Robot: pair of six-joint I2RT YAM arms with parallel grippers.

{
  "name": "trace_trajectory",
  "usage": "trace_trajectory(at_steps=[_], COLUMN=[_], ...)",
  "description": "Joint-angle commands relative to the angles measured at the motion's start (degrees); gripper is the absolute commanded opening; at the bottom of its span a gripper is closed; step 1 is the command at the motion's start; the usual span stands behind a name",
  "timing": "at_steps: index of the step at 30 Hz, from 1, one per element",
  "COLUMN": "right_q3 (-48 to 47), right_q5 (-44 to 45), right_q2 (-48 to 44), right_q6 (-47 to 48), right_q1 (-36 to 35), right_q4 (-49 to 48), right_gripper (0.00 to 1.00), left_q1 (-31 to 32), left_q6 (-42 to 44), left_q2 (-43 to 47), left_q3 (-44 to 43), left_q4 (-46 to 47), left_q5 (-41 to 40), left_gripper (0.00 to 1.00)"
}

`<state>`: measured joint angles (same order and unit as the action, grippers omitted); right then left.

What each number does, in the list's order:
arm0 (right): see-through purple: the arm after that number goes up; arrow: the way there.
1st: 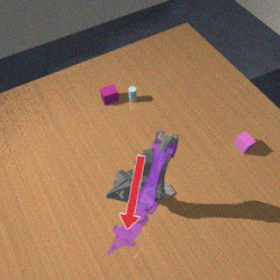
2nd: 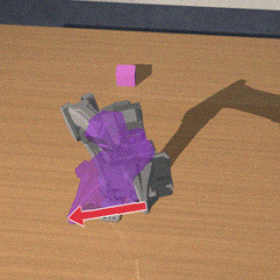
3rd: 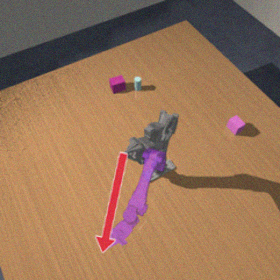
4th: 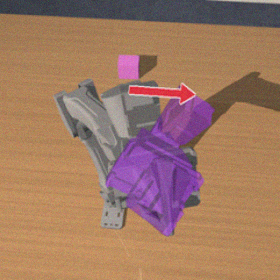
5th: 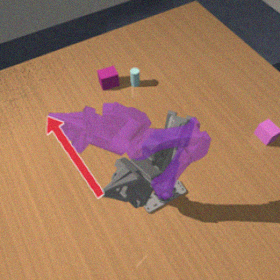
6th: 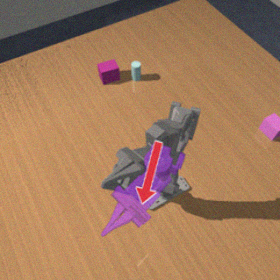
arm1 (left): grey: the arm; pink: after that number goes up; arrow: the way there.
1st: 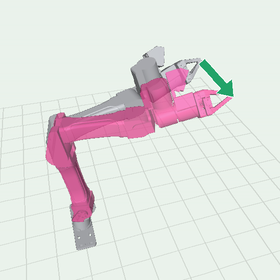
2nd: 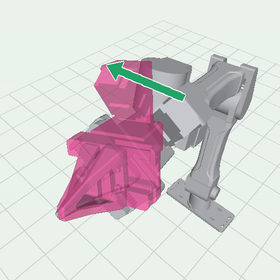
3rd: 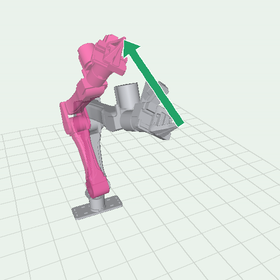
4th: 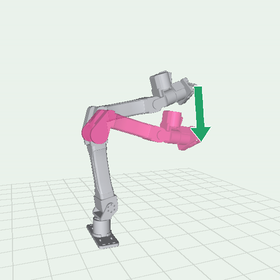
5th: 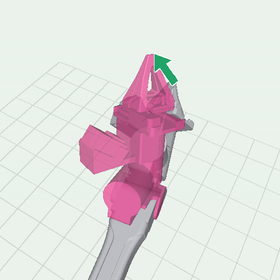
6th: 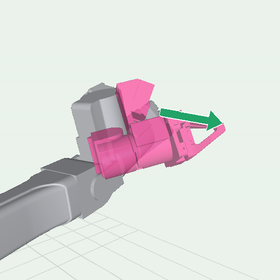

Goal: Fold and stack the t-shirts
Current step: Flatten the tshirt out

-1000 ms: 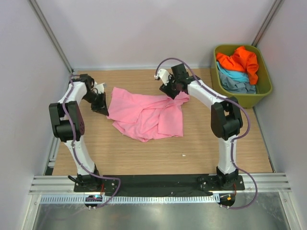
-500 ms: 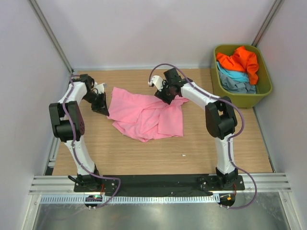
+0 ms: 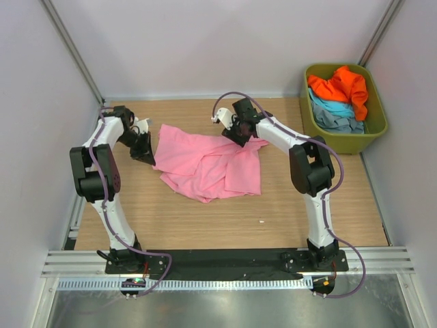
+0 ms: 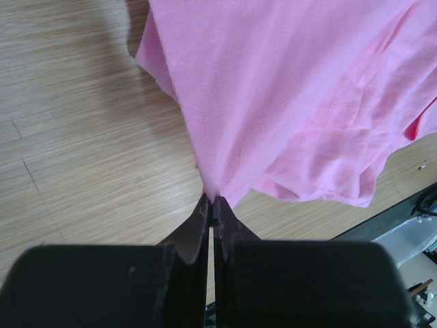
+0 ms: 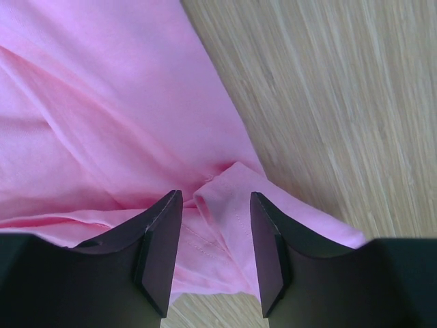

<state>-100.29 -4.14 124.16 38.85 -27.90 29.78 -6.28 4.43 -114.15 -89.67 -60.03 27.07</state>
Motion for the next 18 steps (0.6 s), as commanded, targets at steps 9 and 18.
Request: trace_trajectory(at_steps=[9,18], right_q3=[-3.24,-4.47], right_q5=[1.77,2.56], right_q2=[-0.15,0.91], right_q6=[-0.53,-0.79], right_q1=[0.13,0.13], right_q4=[-0.69,0.36], right_gripper=[0.45,0.36], left_q1=[-0.22,-0.22], left_q6=[-1.0,-1.0], left_q2=[-0.02,-0.2], left_q3=[-1.83,-2.09], left_q4=[0.18,0.17], left_q5=[1.32,1.32], left_gripper=[0.0,0.0])
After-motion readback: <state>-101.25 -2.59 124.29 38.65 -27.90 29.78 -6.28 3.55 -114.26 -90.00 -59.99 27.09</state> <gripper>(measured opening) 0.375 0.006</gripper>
